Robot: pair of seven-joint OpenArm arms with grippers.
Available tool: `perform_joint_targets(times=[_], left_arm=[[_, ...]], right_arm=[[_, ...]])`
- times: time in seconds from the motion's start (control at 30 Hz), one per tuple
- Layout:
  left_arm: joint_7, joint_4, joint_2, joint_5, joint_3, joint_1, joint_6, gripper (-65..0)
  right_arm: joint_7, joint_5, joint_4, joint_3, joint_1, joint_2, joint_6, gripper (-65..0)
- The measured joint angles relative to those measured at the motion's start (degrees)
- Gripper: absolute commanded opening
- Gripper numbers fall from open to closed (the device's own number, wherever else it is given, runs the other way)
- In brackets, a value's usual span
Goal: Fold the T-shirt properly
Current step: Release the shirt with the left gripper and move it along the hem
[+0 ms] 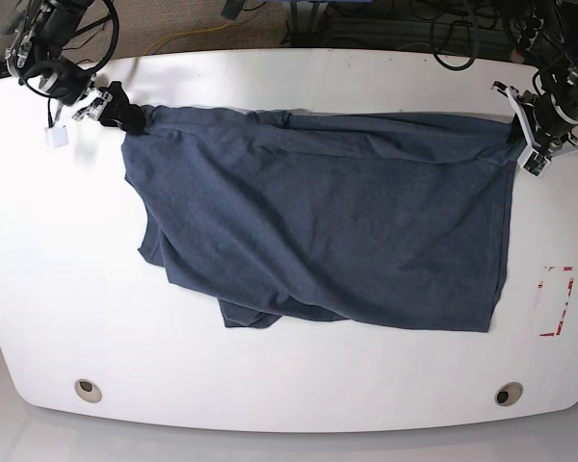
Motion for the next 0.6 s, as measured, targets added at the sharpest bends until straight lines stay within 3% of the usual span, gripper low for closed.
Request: perform_joint_targets(times=[0.17,0.27,0.4,0.5,0.6], left_arm=[[0.0,0.0,0.17,0.0,0.0,0.02,0.02,-57.5],[0.0,0.0,0.2,0.02,0.0,0.0,0.0,-57.5],[0.0,0.0,0.31,-0.2,0.0,0.0,0.0,-57.5],[-0.02,0.02,0.31,-0.42,0.0,0.0,0.0,-57.2],[0.0,0.04,0.35,-0.42,-0.13,0.0,-0.04,-57.1]], right_arm=[[0.07,-0.15,-0.68,-0.35,2.51,-2.49,-0.22,-24.1],[0.09,-3.1,-0.83,-0.13,4.68,-3.82,-0.2,-30.9],[0.2,-10.29,-0.9,0.24,8.28,-4.94,-0.22,-46.8],[0.09,-13.79,-0.87,-0.07,9.44,-5.46,-0.22,-62.6],[0.07,-16.0,-0.81,-0.07,9.44,-5.51,-0.26,-65.0]])
